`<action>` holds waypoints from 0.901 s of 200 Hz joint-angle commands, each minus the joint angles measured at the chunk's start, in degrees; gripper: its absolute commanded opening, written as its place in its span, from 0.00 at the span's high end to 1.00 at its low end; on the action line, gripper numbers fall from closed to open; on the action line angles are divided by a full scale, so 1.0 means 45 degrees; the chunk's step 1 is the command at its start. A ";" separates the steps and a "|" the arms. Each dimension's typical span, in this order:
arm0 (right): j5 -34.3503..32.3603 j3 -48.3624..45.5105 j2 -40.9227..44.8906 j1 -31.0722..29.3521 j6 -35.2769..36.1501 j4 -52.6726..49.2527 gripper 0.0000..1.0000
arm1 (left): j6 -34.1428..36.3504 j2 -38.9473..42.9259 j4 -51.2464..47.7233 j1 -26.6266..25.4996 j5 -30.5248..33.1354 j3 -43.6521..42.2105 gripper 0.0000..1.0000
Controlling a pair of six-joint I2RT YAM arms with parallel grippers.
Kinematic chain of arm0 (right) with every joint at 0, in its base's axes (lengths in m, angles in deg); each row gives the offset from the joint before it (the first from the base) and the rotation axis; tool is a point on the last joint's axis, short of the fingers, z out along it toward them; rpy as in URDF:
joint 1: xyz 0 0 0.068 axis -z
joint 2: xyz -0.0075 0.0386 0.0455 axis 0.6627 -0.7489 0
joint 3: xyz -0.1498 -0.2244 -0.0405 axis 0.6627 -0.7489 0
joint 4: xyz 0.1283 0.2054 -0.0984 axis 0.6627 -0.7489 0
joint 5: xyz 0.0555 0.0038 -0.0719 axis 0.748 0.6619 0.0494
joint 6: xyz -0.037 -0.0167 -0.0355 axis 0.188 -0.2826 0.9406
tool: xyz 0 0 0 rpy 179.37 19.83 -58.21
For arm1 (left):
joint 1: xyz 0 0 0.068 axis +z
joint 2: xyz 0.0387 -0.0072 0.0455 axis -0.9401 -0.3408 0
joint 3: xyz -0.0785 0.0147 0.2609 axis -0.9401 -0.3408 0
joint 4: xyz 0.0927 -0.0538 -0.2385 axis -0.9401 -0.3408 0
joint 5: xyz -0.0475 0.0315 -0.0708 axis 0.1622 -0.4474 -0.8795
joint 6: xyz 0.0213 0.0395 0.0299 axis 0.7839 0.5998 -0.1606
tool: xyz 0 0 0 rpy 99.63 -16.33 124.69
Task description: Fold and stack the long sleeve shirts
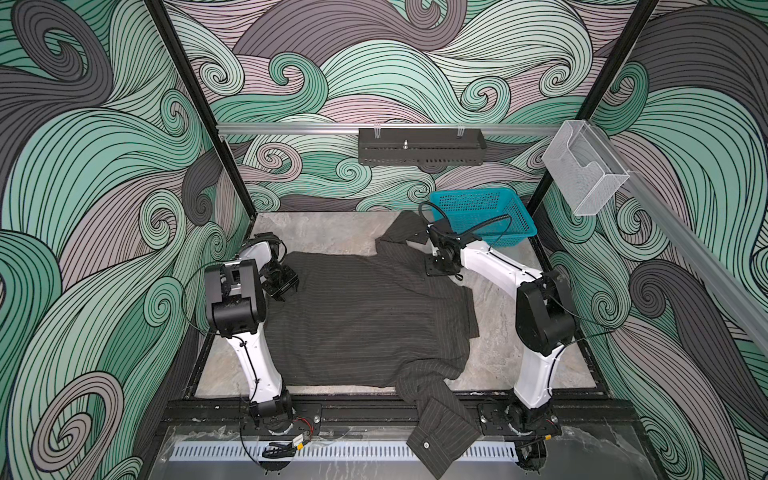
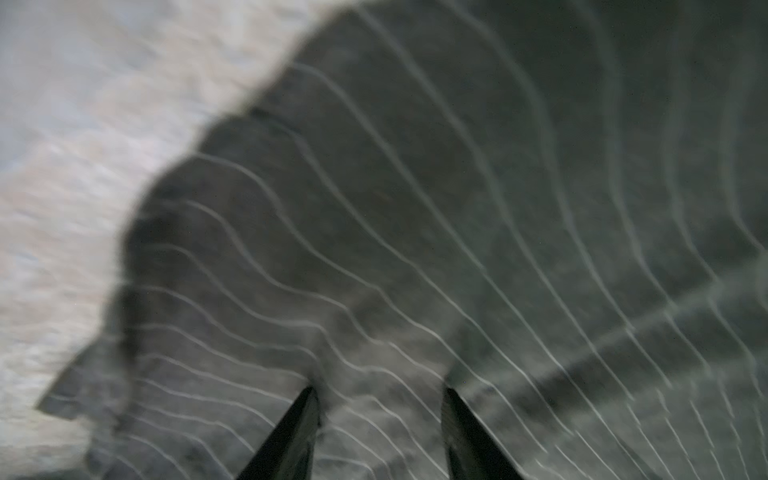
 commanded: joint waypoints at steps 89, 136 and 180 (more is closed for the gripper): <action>0.1577 1.1967 -0.8769 -0.0238 0.0404 -0.2533 0.89 | 0.0457 0.1881 -0.0043 -0.0425 -0.1791 -0.0657 0.48; 0.1625 1.3039 -1.0231 -0.0012 -0.1091 -0.2576 0.89 | 0.0527 0.2088 -0.0026 -0.0425 -0.1978 -0.0673 0.49; 0.1062 1.4088 -1.1120 0.0745 -0.2741 -0.2568 0.87 | 0.0571 0.2197 -0.0024 -0.0425 -0.2117 -0.0702 0.49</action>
